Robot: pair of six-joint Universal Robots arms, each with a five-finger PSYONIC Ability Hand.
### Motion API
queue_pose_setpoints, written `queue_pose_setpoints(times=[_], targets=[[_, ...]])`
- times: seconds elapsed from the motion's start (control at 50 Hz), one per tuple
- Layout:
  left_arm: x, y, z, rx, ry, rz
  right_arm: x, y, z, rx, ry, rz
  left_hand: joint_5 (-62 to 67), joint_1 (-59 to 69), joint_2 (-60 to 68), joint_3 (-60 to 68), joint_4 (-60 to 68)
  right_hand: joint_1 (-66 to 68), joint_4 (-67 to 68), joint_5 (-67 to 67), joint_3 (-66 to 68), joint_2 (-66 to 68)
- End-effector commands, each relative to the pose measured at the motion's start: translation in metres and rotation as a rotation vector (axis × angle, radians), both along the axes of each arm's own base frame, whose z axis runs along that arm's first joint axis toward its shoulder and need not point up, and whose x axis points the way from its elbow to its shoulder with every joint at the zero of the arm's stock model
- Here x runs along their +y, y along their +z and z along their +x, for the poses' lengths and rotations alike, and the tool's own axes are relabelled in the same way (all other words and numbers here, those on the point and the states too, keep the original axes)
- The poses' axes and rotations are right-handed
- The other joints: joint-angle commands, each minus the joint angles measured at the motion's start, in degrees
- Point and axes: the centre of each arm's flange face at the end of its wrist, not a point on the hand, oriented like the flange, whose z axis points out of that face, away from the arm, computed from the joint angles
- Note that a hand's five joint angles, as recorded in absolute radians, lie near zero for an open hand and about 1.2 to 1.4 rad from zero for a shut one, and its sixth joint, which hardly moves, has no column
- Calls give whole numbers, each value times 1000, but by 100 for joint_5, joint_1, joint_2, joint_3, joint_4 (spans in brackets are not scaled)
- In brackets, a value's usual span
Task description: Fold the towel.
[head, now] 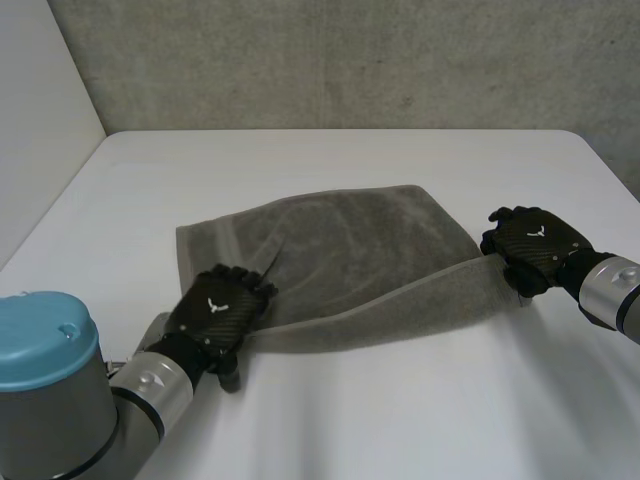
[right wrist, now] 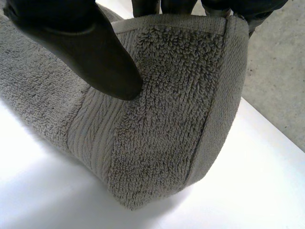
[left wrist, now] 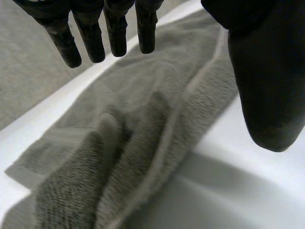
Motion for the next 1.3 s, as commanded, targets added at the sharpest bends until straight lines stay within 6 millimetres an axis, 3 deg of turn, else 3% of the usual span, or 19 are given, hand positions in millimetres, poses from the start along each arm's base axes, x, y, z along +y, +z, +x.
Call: queue_pose_setpoints(times=[0.02,0.32,0.52,0.74,0.92,1.0,1.3], targets=[[6,-10,7,-75,26,81,0,0,0,0,0,1,344,4,303,-246,-288,456,-342,388,-37,491],[-20,-26,20,-133,177,98,2,-3,1,5,4,5,1387,1047,1346,-246,-288,456,-342,388,-37,491],[-41,-26,31,-120,251,89,2,-3,1,5,4,4,3453,3114,3412,-246,-288,456,-342,388,-37,491],[-56,-25,38,-107,294,75,3,-4,1,9,7,4,3607,3268,3566,-246,-288,456,-342,388,-37,491],[-57,-26,40,-108,302,78,-1,-4,-3,12,-14,-12,3624,3285,3583,-246,-288,456,-342,388,-37,491],[-58,-25,40,-106,304,76,-2,-3,-4,11,-18,-14,4245,3905,4204,-246,-288,456,-342,388,-37,491],[-64,-25,47,-102,327,79,-11,20,-18,-2,-60,-76,4314,3974,4273,-246,-288,456,-342,388,-37,491]])
